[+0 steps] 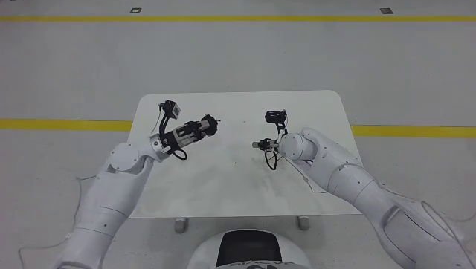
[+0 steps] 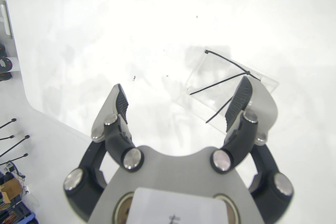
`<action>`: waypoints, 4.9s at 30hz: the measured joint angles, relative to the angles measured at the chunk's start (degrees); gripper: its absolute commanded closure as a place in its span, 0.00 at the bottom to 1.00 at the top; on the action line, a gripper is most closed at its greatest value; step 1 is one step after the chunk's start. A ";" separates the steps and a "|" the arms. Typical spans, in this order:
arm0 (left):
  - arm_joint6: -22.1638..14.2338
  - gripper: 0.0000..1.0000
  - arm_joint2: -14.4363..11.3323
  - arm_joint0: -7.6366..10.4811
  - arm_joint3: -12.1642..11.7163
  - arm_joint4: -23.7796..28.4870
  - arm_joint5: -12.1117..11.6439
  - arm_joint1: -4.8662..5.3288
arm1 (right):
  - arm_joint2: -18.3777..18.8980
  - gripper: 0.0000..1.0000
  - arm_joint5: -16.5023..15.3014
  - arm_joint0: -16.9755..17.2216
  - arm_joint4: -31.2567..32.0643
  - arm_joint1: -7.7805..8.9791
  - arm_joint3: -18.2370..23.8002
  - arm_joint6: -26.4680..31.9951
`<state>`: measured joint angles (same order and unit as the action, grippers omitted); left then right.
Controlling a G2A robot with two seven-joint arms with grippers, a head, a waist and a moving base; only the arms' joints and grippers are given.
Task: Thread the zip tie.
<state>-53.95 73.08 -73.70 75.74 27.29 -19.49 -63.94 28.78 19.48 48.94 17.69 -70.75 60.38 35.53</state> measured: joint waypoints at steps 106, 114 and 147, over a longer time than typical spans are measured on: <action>-0.40 1.00 0.49 -0.14 0.10 0.69 0.00 0.13 | 51.82 0.60 0.00 8.65 65.52 -27.96 -18.46 16.61; -0.40 1.00 0.49 -0.14 0.10 0.69 0.00 0.13 | 54.83 0.61 0.00 6.09 67.61 -29.59 -23.74 14.54; -0.40 1.00 0.49 -0.14 0.10 0.69 0.00 0.13 | 60.06 1.00 0.00 3.71 72.26 -32.30 -28.79 11.26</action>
<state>-54.35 73.57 -73.84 75.83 27.98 -19.48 -63.81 88.84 19.48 52.64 89.95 -103.05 31.59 46.79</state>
